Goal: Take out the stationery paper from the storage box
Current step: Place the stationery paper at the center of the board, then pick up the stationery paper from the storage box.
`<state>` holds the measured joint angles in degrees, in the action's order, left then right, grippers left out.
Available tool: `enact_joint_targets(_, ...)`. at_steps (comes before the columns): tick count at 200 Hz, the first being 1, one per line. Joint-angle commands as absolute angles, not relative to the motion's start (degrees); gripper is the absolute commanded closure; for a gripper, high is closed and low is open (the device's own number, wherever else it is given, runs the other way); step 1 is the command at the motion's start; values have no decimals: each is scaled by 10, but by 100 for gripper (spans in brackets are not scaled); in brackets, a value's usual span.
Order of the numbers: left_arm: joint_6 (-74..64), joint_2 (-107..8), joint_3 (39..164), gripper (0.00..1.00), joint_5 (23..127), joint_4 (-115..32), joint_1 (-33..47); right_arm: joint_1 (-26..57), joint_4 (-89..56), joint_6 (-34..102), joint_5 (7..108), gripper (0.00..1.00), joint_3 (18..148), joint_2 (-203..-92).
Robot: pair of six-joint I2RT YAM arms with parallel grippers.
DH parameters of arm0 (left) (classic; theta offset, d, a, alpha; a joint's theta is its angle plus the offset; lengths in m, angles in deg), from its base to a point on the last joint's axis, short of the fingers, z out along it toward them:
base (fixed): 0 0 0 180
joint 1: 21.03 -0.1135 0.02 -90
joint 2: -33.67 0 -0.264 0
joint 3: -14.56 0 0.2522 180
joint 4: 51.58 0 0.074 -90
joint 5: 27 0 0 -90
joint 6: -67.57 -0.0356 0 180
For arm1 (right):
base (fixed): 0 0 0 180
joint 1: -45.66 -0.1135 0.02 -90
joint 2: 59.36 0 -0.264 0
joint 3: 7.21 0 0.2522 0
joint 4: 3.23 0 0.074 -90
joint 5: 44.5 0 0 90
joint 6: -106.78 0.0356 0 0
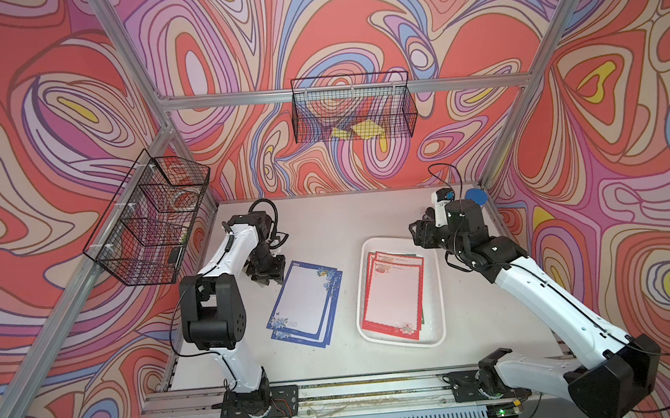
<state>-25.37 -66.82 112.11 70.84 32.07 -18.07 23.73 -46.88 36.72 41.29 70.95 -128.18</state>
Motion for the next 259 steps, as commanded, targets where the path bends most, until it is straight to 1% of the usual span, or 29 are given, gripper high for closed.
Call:
enact_joint_targets(1,-267,-598,1141,49,708,290,-182,236,-523,399,392,27,729,-1302)
enact_joint_targets(21,-274,-534,1123,49,731,204,-182,236,-547,407,386,28,728,-1316)
enact_joint_targets(53,-285,-430,1057,46,826,46,-168,236,-566,426,372,29,715,-1327)
enact_joint_targets(64,-300,-400,1036,43,854,4,-144,237,-571,438,360,29,707,-1329)
enact_joint_targets(88,-341,-361,991,31,895,-62,-56,236,-571,451,355,29,689,-1338)
enact_joint_targets(98,-343,-360,982,31,906,-78,-23,236,-573,453,359,30,686,-1347)
enact_joint_targets(114,-318,-376,973,31,918,-101,16,236,-575,450,371,32,684,-1363)
enact_joint_targets(137,-232,-419,952,31,912,-142,44,236,-555,415,391,40,683,-1391)
enact_joint_targets(148,-207,-448,949,31,921,-142,53,236,-547,399,389,44,688,-1408)
enact_joint_targets(155,-196,-468,952,31,920,-133,63,236,-545,391,389,45,693,-1422)
enact_joint_targets(185,-196,-564,1013,33,877,-29,105,237,-540,374,383,44,704,-1479)
enact_joint_targets(212,-183,-624,1049,35,860,27,111,237,-532,373,379,43,709,-1515)
enact_joint_targets(224,-181,-637,1053,35,884,30,111,237,-531,374,378,42,713,-1528)
enact_joint_targets(242,-174,-645,1052,36,924,23,111,237,-532,376,373,37,720,-1544)
enact_joint_targets(259,-170,-650,1051,36,939,20,112,237,-534,375,370,33,723,-1555)
